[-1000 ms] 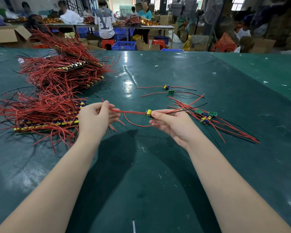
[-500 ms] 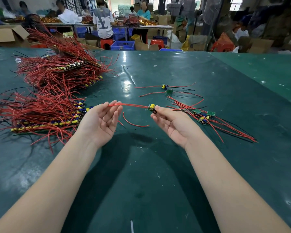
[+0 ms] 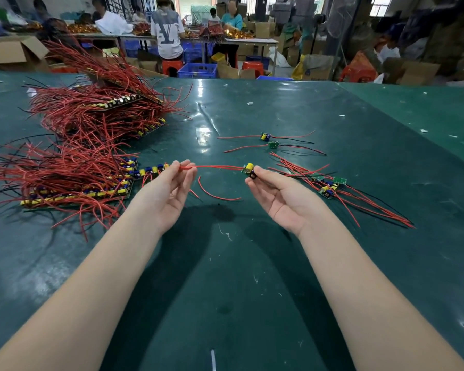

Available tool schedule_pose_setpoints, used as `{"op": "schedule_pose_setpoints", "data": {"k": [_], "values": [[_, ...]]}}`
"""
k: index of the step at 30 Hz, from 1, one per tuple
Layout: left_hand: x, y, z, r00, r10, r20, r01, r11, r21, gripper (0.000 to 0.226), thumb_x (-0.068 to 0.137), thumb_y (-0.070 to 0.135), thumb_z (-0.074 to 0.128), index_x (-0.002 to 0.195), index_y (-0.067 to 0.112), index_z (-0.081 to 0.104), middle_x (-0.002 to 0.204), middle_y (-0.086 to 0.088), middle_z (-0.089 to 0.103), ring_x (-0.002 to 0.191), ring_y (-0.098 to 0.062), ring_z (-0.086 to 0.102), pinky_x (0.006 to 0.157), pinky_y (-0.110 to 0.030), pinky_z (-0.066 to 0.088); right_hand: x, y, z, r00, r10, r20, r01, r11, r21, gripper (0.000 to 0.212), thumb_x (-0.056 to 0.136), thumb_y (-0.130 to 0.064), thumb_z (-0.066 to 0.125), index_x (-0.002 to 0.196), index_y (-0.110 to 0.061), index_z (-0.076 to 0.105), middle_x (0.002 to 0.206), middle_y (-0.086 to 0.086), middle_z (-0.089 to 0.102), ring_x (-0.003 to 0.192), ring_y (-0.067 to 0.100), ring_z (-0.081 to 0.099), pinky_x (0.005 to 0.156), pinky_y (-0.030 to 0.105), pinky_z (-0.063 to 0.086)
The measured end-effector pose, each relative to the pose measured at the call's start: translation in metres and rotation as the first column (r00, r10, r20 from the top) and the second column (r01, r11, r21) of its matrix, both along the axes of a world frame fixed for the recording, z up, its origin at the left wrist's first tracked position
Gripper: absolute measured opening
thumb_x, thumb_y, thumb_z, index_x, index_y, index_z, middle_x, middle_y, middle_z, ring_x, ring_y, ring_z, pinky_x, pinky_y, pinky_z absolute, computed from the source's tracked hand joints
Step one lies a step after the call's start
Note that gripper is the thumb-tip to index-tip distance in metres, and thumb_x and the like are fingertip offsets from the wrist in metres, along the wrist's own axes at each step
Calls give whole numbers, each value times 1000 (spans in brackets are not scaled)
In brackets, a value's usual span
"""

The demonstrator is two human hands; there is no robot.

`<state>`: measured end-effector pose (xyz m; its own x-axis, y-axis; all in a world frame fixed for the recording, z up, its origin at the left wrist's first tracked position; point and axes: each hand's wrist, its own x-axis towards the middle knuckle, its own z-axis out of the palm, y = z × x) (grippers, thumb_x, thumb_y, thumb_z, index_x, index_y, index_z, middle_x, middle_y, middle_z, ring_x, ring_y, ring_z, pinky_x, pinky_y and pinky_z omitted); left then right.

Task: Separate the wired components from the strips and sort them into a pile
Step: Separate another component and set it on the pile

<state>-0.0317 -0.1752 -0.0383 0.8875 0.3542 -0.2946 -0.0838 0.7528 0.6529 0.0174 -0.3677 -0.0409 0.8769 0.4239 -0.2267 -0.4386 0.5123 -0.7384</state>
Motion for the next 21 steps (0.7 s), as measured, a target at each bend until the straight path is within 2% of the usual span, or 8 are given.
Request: {"op": "schedule_pose_setpoints", "data": {"k": [4, 6, 12, 17, 21], "values": [[1, 3, -5, 996, 86, 33, -90, 982, 167, 11, 91, 4, 62, 82, -2, 65, 69, -4, 71, 70, -12, 71, 62, -12, 53, 2, -3, -2, 999, -39, -27, 38, 999, -32, 26, 85, 1, 66, 61, -1, 75, 75, 11, 73, 66, 18, 72, 56, 19, 56], [1, 2, -5, 989, 124, 74, -137, 970, 202, 6, 88, -1, 64, 83, -3, 65, 69, -4, 70, 71, -13, 71, 65, -14, 54, 4, -2, -3, 998, -62, -29, 61, 998, -32, 27, 85, 3, 65, 60, 0, 75, 76, 12, 74, 67, 20, 73, 56, 20, 56], [-1, 1, -1, 993, 100, 58, -98, 995, -31, 6, 86, 1, 66, 82, -3, 66, 75, -9, 71, 77, -16, 72, 62, -15, 55, 4, 0, -3, 998, -42, -53, 44, 998, 44, 29, 86, 1, 64, 60, 0, 75, 74, 10, 74, 67, 17, 73, 56, 19, 56], [1, 1, -3, 993, 99, 63, -100, 995, 14, 14, 92, 6, 60, 80, -1, 64, 71, -7, 72, 73, -15, 72, 60, -15, 54, 4, -2, -3, 998, -69, -2, 69, 998, -6, 27, 86, 2, 65, 61, -2, 76, 76, 10, 74, 68, 17, 72, 58, 18, 56], [0, 2, -4, 994, 110, 9, -110, 993, 50, 12, 93, 7, 60, 84, 1, 65, 70, -5, 73, 70, -12, 72, 57, -13, 53, 4, -1, -4, 996, -81, 40, 82, 996, -18, 27, 86, 3, 64, 62, -2, 76, 77, 11, 74, 68, 17, 72, 60, 19, 56]]}}
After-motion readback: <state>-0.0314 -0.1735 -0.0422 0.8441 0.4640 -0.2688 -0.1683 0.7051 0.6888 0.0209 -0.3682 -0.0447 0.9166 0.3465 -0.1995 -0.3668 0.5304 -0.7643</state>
